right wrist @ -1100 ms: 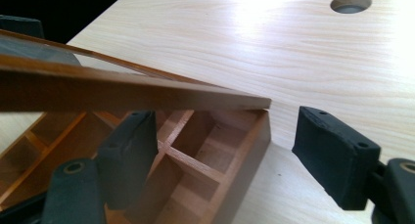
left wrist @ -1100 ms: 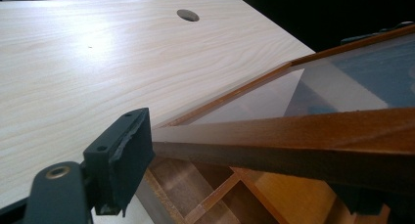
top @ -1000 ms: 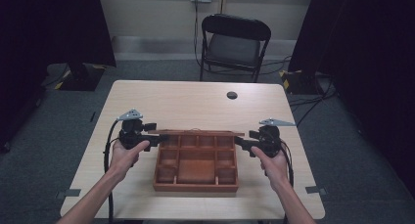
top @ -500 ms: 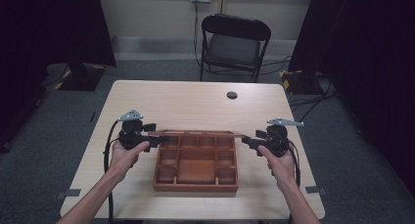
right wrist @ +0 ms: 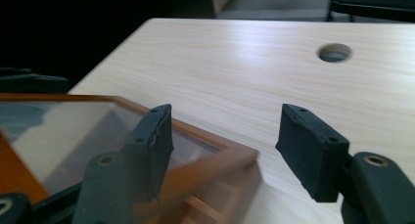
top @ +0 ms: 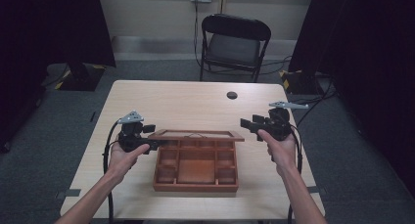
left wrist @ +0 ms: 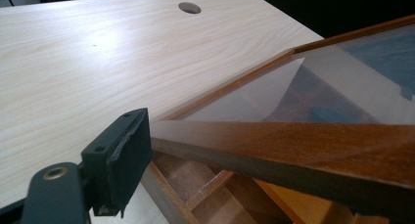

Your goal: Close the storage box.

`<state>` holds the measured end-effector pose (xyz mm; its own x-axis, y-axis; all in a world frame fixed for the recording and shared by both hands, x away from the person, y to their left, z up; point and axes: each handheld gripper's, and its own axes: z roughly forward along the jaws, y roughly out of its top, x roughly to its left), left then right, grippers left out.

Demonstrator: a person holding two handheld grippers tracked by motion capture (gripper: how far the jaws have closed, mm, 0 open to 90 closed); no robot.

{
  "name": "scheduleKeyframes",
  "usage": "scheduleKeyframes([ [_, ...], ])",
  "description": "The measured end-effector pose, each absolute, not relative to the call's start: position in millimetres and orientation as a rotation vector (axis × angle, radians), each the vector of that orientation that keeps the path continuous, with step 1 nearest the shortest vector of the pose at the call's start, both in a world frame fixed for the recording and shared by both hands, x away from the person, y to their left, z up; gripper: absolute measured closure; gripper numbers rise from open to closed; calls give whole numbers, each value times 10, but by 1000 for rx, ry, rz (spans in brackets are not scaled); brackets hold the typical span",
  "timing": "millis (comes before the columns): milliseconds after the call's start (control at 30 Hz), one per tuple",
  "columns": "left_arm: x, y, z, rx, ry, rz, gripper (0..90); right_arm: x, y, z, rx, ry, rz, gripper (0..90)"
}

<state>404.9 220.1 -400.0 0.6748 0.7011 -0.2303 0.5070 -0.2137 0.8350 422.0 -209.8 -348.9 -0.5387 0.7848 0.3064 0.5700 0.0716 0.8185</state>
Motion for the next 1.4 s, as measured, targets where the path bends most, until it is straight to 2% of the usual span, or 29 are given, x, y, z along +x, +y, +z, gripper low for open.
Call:
scheduleKeyframes([
  [200,4025,2207,-4014,1871,949,238,174,4214,-1943,-3350,1296,2208,1512,429],
  [400,3983,2225,-4032,1863,946,242,174,4157,-1603,-3200,1152,2304,1560,493],
  [667,3960,2243,-4044,1861,944,249,173,4050,-1280,-3151,1030,2390,1607,567],
  [800,3937,2251,-4061,1874,934,254,173,3965,-1077,-3195,939,2503,1583,642],
  [1133,3930,2260,-4062,1880,931,255,174,3951,-939,-3274,900,2611,1570,743],
  [1400,3932,2257,-4074,1880,937,258,175,3965,-907,-3326,910,2660,1563,759],
])
